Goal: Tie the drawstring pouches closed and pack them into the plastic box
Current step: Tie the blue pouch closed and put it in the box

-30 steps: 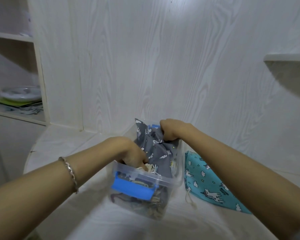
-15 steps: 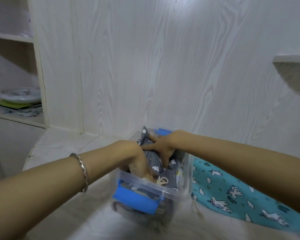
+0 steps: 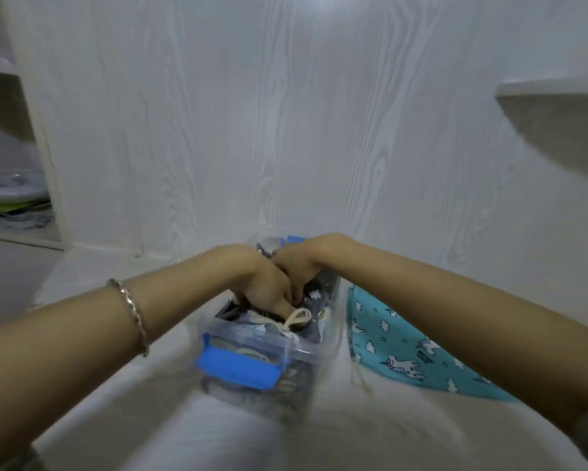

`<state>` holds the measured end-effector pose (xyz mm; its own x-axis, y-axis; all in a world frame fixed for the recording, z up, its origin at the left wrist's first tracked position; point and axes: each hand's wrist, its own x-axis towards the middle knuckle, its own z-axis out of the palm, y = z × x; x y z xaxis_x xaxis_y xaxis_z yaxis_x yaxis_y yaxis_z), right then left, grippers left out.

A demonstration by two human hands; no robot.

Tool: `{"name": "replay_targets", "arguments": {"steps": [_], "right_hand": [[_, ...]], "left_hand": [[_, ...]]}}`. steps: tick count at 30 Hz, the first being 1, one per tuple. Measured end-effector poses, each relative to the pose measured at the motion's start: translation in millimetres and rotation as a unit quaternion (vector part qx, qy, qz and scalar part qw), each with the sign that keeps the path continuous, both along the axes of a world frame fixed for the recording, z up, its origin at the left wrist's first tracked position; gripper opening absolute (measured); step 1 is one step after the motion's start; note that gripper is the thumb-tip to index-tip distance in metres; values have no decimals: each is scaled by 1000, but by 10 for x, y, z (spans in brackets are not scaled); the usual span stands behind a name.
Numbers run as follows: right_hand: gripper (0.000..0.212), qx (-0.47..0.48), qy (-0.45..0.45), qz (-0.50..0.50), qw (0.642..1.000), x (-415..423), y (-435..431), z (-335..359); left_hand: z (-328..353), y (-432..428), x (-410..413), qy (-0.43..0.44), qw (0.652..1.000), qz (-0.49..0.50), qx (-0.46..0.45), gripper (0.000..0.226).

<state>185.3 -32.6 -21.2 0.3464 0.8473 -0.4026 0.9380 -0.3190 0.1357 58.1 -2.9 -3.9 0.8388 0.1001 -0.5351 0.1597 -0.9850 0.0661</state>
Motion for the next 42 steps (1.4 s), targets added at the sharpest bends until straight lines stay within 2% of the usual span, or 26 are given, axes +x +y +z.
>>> {"name": "replay_targets", "arguments": {"steps": [3, 5, 7, 11, 15, 17, 19, 21, 23, 26, 29, 30, 31, 32, 34, 35, 36, 38, 41, 42], "right_hand": [[34, 190, 0, -34, 981, -120, -491, 376], [26, 293, 6, -63, 954, -174, -946, 585], [29, 368, 56, -91, 924, -146, -1370, 607], [20, 370, 105, -149, 911, 32, -2063, 117], [35, 318, 137, -201, 917, 73, -2389, -592], [38, 316, 158, -223, 909, 11, -2478, -848], [41, 333, 174, -234, 896, -64, -2521, -1029], [45, 366, 180, -235, 882, -115, -2545, -1146], [52, 412, 191, -228, 862, -168, -2543, -1208], [53, 514, 232, -200, 801, -285, -2522, -1203], [24, 615, 201, -218, 731, -354, -2538, -1144], [16, 638, 204, -228, 706, -364, -2572, -1096], [13, 657, 217, -237, 682, -378, -2625, -1029], [12, 671, 235, -242, 660, -385, -2679, -945], [16, 691, 263, -239, 630, -417, -2795, -748], [21, 698, 269, -239, 619, -429, -2836, -653], [26, 704, 272, -242, 609, -440, -2872, -564], [34, 720, 278, -238, 590, -466, -2928, -388], [44, 733, 313, -224, 562, -487, -2977, -183], [45, 734, 317, -217, 560, -499, -2995, -113]], "left_hand": [[343, -226, 70, -193, 981, 9, 12, 32], [470, -509, 136, -283, 959, -5, 21, 17], [464, -794, 203, -330, 944, -9, 13, 15], [28, -1358, 384, -294, 955, -14, -18, 14], [-714, -1575, 466, -245, 967, 16, 60, 27], [-1014, -1578, 456, -228, 968, 29, 104, 29], [-1173, -1536, 454, -258, 959, 62, 100, 29], [-1235, -1488, 466, -323, 940, 95, 52, 23], [-1232, -1458, 488, -389, 915, 107, -13, 16], [-1107, -1492, 467, -440, 859, 148, -214, 7], [-914, -1620, 315, -443, 765, 188, -429, 8], [-878, -1655, 247, -454, 736, 208, -458, 8], [-869, -1676, 181, -455, 723, 233, -464, 13], [-870, -1678, 122, -425, 729, 264, -467, 27], [-883, -1676, 13, -260, 756, 327, -504, 62], [-897, -1667, -14, -177, 744, 354, -539, 76], [-921, -1654, -13, -128, 716, 377, -573, 84], [-912, -1671, 20, -116, 670, 409, -608, 83], [-784, -1776, 110, -180, 566, 431, -679, 61], [-701, -1816, 126, -216, 544, 427, -689, 52]]}}
